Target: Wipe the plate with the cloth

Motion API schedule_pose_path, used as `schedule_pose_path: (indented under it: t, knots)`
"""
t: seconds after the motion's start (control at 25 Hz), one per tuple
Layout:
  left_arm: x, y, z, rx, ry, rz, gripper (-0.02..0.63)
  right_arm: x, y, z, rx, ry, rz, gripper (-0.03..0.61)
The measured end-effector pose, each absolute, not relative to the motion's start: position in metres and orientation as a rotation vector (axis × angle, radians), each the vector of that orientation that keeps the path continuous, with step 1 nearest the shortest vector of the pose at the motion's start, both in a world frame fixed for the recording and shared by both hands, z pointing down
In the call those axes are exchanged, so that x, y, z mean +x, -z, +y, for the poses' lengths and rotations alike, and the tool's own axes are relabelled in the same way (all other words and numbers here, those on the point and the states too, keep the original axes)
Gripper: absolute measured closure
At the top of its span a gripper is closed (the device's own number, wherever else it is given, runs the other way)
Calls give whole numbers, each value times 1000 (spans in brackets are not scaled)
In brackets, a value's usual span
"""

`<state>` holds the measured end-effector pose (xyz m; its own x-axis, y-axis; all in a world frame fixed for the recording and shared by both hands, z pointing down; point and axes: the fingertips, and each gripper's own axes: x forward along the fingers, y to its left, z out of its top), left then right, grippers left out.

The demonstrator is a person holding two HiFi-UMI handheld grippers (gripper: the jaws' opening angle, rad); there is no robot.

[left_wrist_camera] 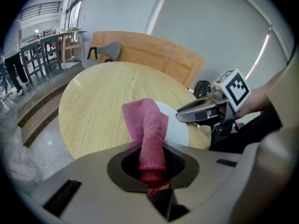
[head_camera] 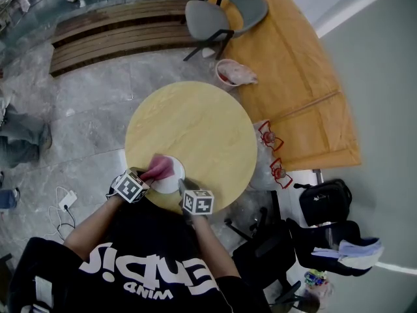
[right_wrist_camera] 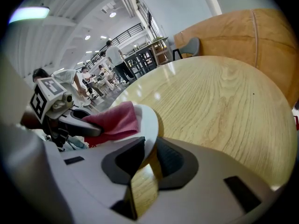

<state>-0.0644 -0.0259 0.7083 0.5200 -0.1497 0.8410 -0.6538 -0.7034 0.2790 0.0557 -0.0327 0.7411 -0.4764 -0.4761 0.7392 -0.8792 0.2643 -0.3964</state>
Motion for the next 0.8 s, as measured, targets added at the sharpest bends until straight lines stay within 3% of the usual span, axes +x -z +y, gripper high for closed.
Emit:
schedule_pose_path:
  t: [0.8]
  knots:
    - [-78, -655, -79, 2317, -1120, -759, 563, 63, -678, -58, 1240, -1093, -2174, 485]
